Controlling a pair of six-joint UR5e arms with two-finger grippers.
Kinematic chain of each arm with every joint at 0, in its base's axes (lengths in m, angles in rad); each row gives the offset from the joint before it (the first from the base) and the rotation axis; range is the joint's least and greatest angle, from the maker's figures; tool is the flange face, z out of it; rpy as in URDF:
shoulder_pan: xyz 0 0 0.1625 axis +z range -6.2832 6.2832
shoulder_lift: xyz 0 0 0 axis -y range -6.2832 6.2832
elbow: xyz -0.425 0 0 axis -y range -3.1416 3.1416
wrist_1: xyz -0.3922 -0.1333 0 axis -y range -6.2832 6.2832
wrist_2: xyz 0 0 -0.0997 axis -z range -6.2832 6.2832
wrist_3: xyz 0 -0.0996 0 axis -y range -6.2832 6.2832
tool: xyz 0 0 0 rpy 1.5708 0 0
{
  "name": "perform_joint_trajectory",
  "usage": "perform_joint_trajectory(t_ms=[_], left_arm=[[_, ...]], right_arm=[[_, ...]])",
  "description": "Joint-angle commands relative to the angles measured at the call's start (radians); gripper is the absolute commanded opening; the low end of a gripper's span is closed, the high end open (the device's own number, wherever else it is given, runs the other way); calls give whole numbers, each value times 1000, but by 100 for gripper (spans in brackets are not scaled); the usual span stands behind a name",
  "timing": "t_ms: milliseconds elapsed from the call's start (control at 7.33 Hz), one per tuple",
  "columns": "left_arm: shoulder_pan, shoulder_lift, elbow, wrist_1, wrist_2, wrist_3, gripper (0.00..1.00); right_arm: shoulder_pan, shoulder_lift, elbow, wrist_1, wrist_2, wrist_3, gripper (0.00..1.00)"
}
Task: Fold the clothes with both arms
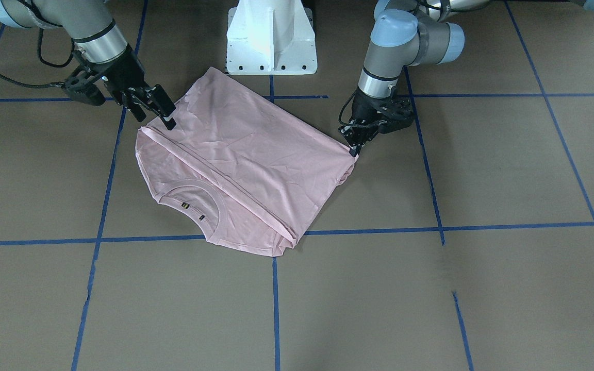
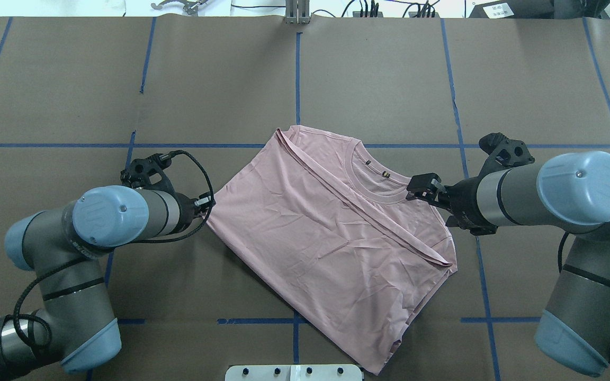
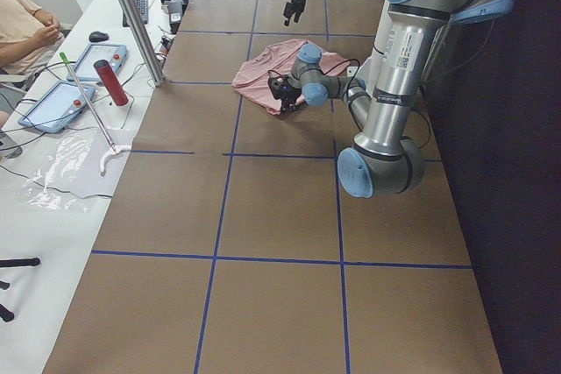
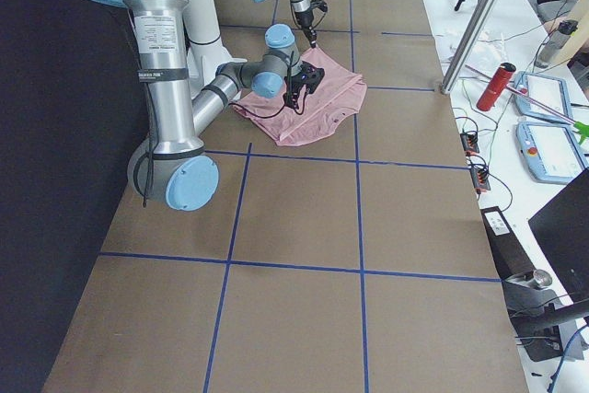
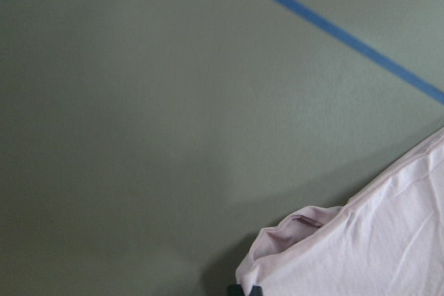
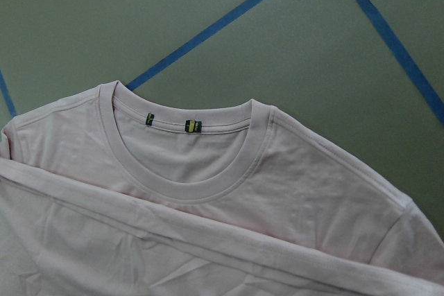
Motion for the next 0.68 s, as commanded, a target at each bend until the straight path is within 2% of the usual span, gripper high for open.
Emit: perform_joint_trajectory(t_ms=[0, 136, 409, 545], left_arm=[[-124, -153, 138, -2, 23, 78, 0], [-191, -261, 254, -30, 22, 80, 0], [-253, -370, 541, -283, 25, 104, 0], [-281, -415, 612, -295, 25, 135, 0]], right_arm=[[0, 0, -6, 0, -11, 1, 100], [0, 2, -8, 0, -10, 1, 100], [0, 33, -11, 2, -11, 2, 100], [0, 50, -16, 2, -11, 8, 100]])
